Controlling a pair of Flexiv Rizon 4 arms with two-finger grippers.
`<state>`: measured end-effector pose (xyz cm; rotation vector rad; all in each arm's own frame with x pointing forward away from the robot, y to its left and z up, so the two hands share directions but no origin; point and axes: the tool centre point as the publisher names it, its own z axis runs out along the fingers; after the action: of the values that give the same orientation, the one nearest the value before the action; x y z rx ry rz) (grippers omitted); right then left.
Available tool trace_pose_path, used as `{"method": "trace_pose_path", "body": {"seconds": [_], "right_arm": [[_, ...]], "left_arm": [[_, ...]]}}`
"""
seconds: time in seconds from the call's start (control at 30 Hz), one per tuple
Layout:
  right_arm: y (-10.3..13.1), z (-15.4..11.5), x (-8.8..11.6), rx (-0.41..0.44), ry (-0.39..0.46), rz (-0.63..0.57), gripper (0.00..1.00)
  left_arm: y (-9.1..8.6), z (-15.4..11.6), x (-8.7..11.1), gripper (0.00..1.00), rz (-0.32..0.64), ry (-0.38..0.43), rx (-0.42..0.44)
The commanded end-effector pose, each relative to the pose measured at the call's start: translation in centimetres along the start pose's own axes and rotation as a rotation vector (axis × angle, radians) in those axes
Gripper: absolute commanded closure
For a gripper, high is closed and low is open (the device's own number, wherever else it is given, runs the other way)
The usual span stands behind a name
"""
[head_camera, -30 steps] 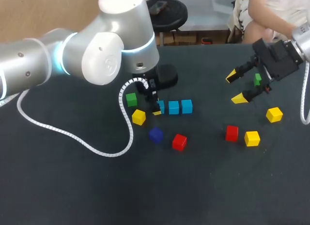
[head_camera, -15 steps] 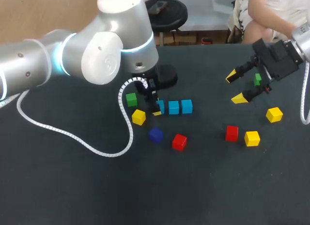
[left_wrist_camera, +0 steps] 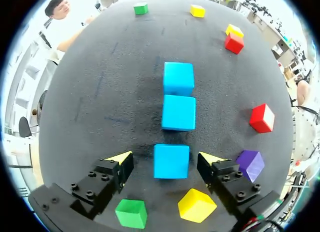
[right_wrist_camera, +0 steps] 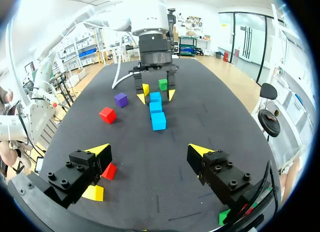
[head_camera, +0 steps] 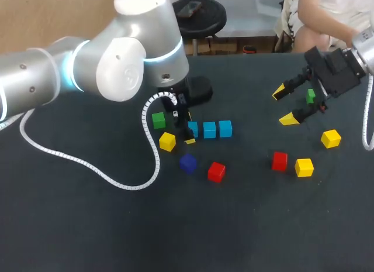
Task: Place the blue cubes, place green cubes on the blue cubes, place the yellow cubes on the green cubes, then place the red cubes on the yellow cubes, and place purple cube on the red cubes.
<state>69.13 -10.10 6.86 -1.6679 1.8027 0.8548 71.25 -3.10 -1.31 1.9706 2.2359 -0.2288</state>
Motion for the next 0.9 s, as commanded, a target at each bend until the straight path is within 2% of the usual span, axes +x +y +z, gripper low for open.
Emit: {"method": "trace_pose_path", "body": {"seconds": [0.03,0.27,0.4,0.73,0.9], "right_arm": [[0.0,0.0,0.0,0.000,-0.001,-0.001,0.00],[0.0,0.0,0.0,0.000,-0.001,-0.001,0.00],[0.0,0.0,0.0,0.000,-0.001,-0.001,0.00],[0.0,0.0,0.0,0.000,-0.001,-0.001,0.00],[0.0,0.0,0.0,0.000,-0.001,-0.001,0.00]], "left_arm": [[-0.8,-1.7,0.9,0.00,0.013,-0.043,-0.026],[-0.7,-4.1,1.3,0.00,0.019,-0.124,-0.041],[-0.8,-4.6,1.2,0.00,0.023,-0.130,-0.050],[-0.6,-2.5,-0.5,0.00,0.034,-0.122,0.006],[-0.3,-1.6,-0.6,0.00,0.035,-0.124,0.026]]}}
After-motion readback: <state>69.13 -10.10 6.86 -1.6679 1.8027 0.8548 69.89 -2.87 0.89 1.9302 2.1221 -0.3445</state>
